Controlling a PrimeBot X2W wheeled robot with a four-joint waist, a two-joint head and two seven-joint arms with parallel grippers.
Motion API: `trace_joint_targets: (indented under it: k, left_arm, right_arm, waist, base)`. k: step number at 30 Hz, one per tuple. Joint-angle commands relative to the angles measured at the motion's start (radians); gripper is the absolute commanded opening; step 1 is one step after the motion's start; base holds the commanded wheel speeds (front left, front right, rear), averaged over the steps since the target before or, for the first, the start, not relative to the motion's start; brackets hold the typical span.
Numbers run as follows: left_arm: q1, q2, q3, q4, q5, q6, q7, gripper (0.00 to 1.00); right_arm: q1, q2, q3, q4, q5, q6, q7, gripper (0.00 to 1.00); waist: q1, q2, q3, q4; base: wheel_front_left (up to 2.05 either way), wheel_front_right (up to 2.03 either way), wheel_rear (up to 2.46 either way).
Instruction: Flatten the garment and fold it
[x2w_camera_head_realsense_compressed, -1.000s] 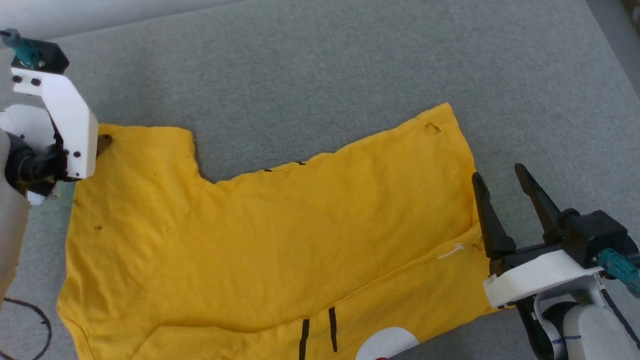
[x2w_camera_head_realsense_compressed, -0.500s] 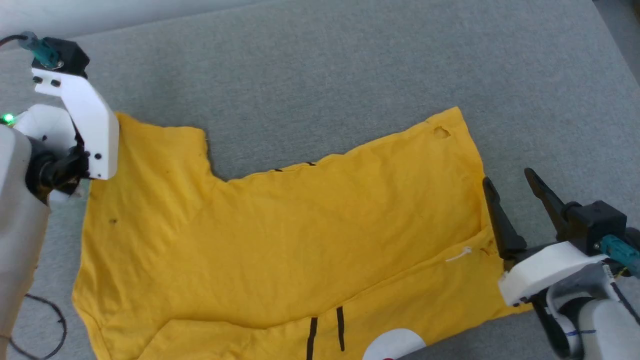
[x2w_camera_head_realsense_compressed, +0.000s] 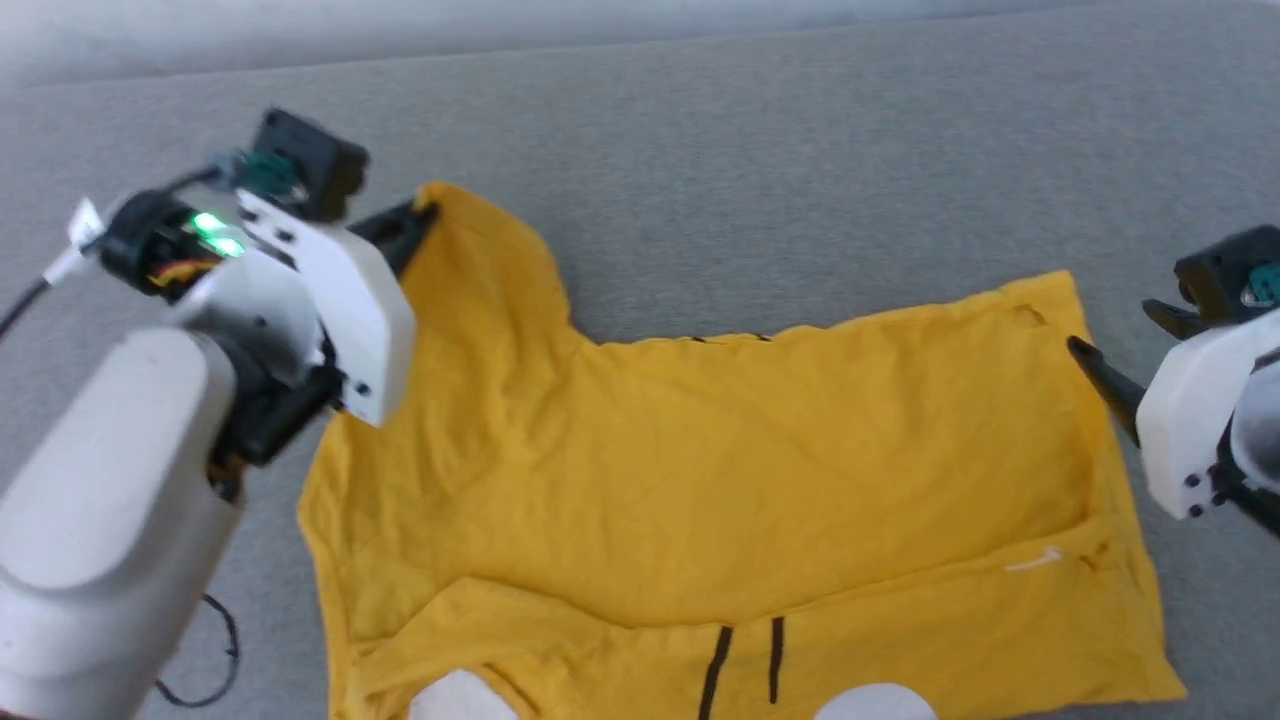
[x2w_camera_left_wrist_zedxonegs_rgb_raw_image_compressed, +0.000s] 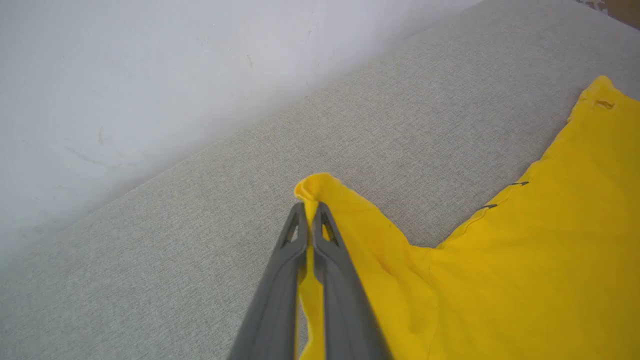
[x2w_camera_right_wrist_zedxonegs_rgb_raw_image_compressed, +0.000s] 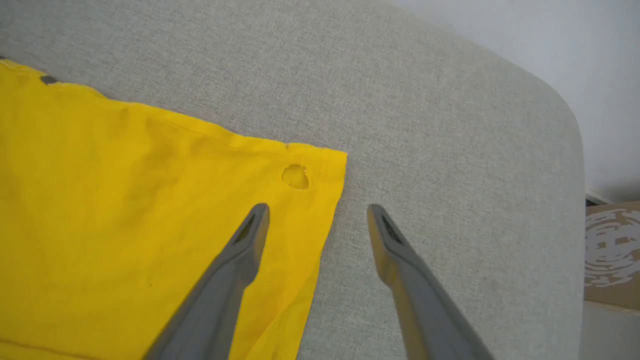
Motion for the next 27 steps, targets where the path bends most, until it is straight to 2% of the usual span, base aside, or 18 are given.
trace_joint_targets:
  k: [1, 5, 10, 13, 18, 19, 20, 23, 27]
  left_arm:
    - [0.030, -0.010, -0.009, -0.035, 0.011, 0.011, -0.017, 0.00]
    - [0.076, -0.027, -0.023, -0.135, 0.027, 0.034, -0.058, 0.00]
    - [0.116, -0.043, -0.039, -0.227, 0.049, 0.061, -0.094, 0.00]
    - [0.129, -0.052, -0.049, -0.261, 0.056, 0.069, -0.105, 0.00]
    - [0.134, -0.056, -0.060, -0.264, 0.078, 0.079, -0.123, 0.00]
    - [0.135, -0.057, -0.064, -0.260, 0.083, 0.079, -0.127, 0.00]
    - [0.137, -0.061, -0.067, -0.257, 0.080, 0.078, -0.130, 0.00]
    - [0.142, -0.071, -0.064, -0.246, 0.074, 0.082, -0.147, 0.00]
    - [0.153, -0.064, -0.045, -0.219, 0.075, 0.097, -0.181, 0.00]
  right_arm:
    - [-0.037, -0.026, 0.023, 0.024, 0.022, -0.002, 0.041, 1.00]
    - [-0.134, -0.101, 0.099, 0.098, 0.065, -0.002, 0.130, 1.00]
    - [-0.212, -0.161, 0.181, 0.203, 0.083, -0.002, 0.171, 1.00]
    - [-0.224, -0.173, 0.223, 0.280, 0.109, -0.002, 0.197, 1.00]
    - [-0.218, -0.195, 0.329, 0.333, 0.166, -0.002, 0.186, 1.00]
    - [-0.216, -0.202, 0.353, 0.339, 0.175, -0.002, 0.183, 0.13]
    - [-0.215, -0.208, 0.372, 0.346, 0.185, -0.002, 0.178, 0.00]
    - [-0.229, -0.220, 0.399, 0.368, 0.198, -0.002, 0.125, 0.00]
    - [-0.263, -0.197, 0.365, 0.409, 0.221, -0.002, 0.002, 0.00]
  waist:
    - [0.0001, 0.0000, 0.007, 0.082]
    - [0.0001, 0.0000, 0.034, 0.132]
    - [0.0001, 0.0000, 0.064, 0.183]
    - [0.0001, 0.0000, 0.075, 0.206]
    - [0.0001, 0.0000, 0.084, 0.229]
    - [0.0001, 0.0000, 0.085, 0.230]
    - [0.0001, 0.0000, 0.085, 0.230]
    - [0.0001, 0.0000, 0.077, 0.225]
    - [0.0001, 0.0000, 0.043, 0.205]
  base:
    - [0.00, 0.00, 0.00]
    - [0.00, 0.00, 0.00]
    - [0.00, 0.00, 0.00]
    - [0.00, 0.00, 0.00]
    - [0.00, 0.00, 0.00]
    - [0.00, 0.00, 0.00]
    - [0.00, 0.00, 0.00]
    - [0.00, 0.00, 0.00]
    - [0.00, 0.00, 0.00]
